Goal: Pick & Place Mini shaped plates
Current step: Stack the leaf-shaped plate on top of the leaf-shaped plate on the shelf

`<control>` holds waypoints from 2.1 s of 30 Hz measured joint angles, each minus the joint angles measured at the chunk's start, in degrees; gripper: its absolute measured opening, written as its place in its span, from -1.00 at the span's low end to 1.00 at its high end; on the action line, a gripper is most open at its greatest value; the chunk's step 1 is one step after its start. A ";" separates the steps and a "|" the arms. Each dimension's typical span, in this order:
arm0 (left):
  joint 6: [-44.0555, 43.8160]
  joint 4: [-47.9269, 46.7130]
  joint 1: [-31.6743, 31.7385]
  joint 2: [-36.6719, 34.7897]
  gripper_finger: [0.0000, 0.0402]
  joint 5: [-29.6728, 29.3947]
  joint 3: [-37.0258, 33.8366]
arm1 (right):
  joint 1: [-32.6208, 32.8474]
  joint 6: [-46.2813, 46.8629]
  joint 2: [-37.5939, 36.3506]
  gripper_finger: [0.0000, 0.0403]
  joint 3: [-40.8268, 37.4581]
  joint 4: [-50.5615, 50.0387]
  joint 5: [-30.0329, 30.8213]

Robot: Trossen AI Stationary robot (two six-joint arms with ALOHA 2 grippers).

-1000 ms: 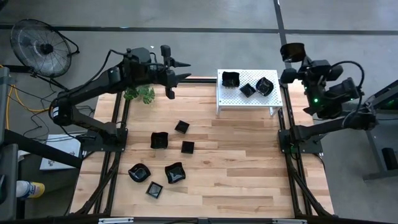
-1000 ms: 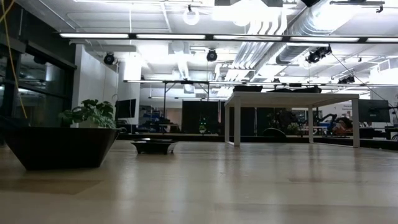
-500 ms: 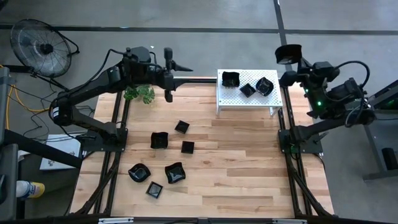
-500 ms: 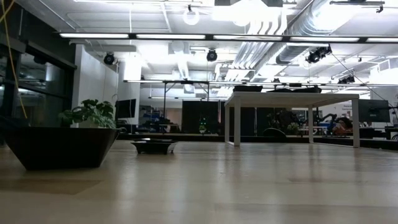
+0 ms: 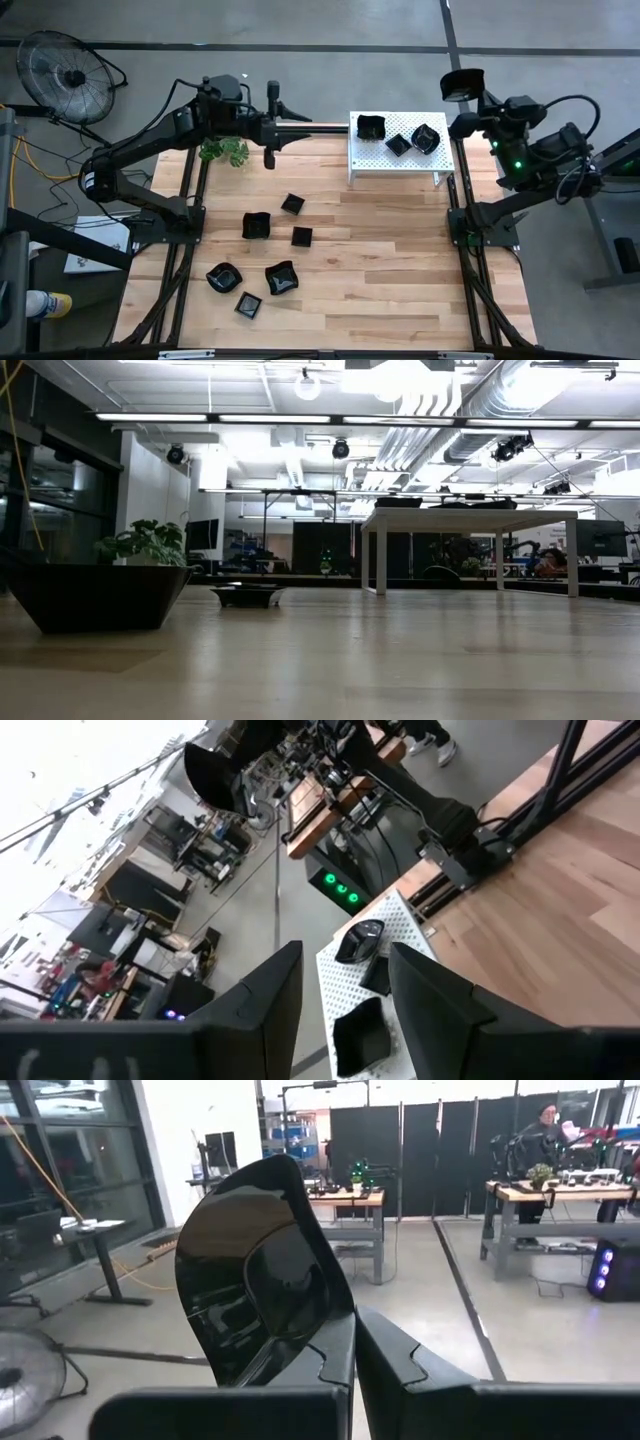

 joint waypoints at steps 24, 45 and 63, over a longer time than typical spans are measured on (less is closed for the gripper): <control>-0.94 1.19 -0.02 0.00 -0.27 -0.02 0.02 | -7.43 31.53 6.62 -1.00 16.85 -48.91 -39.57; 0.43 -7.41 -0.02 0.00 -0.27 -0.25 0.04 | -49.86 69.90 22.57 -1.00 32.28 -107.50 -68.16; 3.61 -18.18 -0.02 0.02 -0.27 -0.35 0.00 | -64.88 61.05 33.05 -1.00 32.25 -121.48 -73.69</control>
